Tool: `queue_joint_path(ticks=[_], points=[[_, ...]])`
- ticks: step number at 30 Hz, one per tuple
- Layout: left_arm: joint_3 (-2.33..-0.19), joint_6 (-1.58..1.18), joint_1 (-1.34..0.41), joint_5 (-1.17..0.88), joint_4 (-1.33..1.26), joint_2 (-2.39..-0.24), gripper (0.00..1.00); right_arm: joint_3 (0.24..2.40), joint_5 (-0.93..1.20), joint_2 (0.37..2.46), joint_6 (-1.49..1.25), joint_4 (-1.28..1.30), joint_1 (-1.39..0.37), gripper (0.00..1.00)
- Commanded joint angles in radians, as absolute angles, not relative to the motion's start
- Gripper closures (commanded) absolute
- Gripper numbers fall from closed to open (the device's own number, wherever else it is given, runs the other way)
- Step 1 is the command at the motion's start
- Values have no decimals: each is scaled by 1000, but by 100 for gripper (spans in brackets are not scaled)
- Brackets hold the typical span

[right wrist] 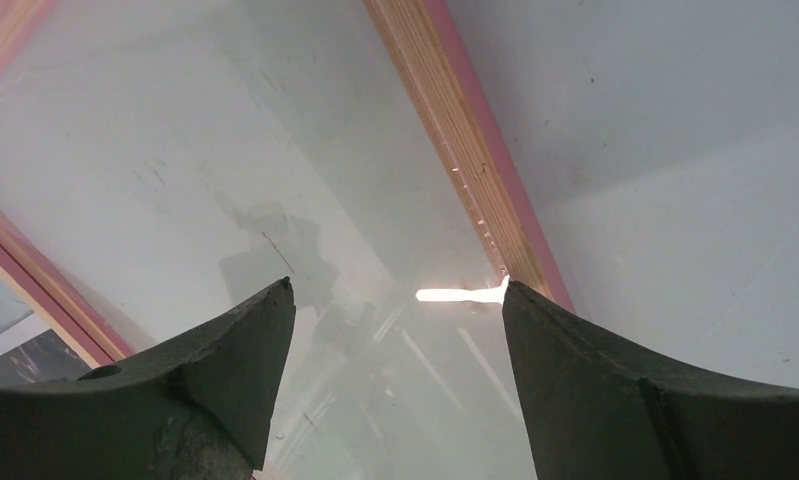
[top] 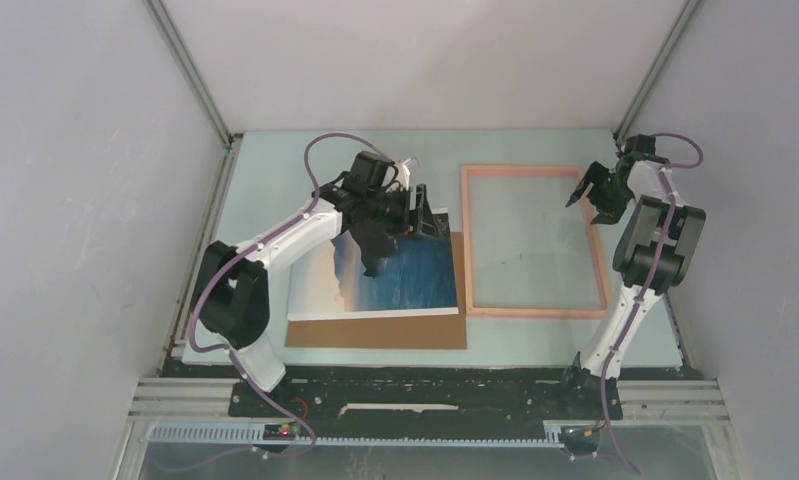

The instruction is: Put the photo into the frame

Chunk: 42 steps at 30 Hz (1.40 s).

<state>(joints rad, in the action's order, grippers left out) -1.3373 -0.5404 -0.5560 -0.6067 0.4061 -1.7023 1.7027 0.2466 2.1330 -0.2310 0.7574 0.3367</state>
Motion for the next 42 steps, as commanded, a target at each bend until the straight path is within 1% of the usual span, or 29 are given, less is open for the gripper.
queue_joint_path(ticks=[1,6,10,12,14,16,18,20,26,34,39,42], points=[[-1323,-516,-558,-634,385,-1697,28,1687,251,2160,-228,734,330,16],[-1316,-516,-558,-631,375,-1694,28,1674,317,2159,-235,739,315,17],[-1309,-519,-560,-630,366,-1695,28,1611,535,2097,-291,669,323,17],[-1307,-521,-560,-630,362,-1694,28,1590,611,2056,-332,629,339,17],[-1307,-520,-560,-632,361,-1691,28,1599,591,2025,-348,606,348,17],[-1308,-520,-560,-635,360,-1689,28,1654,501,2023,-337,616,345,16],[-1308,-520,-560,-636,360,-1688,28,1750,435,2061,-330,632,346,15],[-1308,-520,-560,-637,360,-1685,28,1830,413,2120,-346,639,354,15],[-1307,-510,-559,-637,360,-1680,27,2009,407,2271,-373,626,371,15],[-1312,-499,-559,-631,364,-1701,26,2228,486,2432,-432,626,385,16],[-1315,-495,-559,-624,364,-1712,25,2238,500,2466,-443,612,384,17],[-1316,-495,-560,-622,364,-1716,25,2233,510,2478,-441,605,378,20]])
